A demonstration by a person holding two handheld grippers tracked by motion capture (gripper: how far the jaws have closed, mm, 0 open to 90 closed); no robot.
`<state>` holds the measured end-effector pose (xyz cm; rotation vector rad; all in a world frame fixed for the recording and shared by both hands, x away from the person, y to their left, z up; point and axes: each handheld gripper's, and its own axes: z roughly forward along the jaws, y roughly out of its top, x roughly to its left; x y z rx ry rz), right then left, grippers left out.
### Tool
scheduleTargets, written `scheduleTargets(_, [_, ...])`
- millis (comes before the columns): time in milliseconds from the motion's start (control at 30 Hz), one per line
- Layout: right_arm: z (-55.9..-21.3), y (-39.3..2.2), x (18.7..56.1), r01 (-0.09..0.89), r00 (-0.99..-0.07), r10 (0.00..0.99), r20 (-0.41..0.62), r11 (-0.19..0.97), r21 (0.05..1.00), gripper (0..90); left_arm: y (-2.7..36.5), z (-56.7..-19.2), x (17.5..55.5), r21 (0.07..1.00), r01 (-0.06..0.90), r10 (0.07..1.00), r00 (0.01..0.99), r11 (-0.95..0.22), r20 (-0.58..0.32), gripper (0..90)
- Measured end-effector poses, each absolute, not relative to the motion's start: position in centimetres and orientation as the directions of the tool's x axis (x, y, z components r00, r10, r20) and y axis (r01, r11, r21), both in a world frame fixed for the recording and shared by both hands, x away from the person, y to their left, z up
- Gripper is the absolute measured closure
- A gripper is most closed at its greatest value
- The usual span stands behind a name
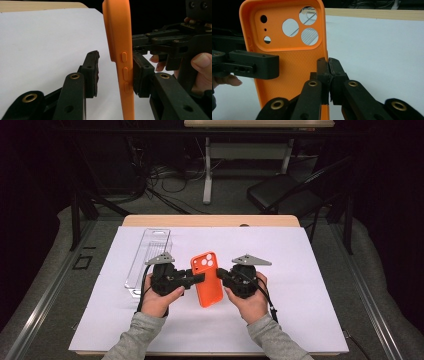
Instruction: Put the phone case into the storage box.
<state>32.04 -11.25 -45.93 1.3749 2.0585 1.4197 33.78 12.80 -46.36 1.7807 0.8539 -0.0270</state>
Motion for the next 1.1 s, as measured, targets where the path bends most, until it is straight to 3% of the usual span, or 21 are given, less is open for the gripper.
scheduleTargets(333, [-45.91, -11.37, 32.07, 0.540, -0.503, 0.822, 0.267, 0.058, 0.840, 87.8, 12.67, -46.71, 33.85, 0.786, 0.604, 0.523, 0.715, -0.130, -0.463, 62.7])
scheduleTargets(767, [-46.09, -11.21, 32.06, 0.542, -0.507, 0.820, 0.264, 0.065, 0.838, 87.5, 12.68, -46.78, 33.56, 0.786, 0.609, 0.512, 0.711, -0.107, -0.481, 76.9])
scheduleTargets(1100, [-46.31, -11.12, 32.10, 0.549, -0.511, 0.817, 0.269, 0.068, 0.833, 87.6, 12.87, -46.82, 33.60, 0.774, 0.627, 0.493, 0.703, -0.092, -0.512, 79.4])
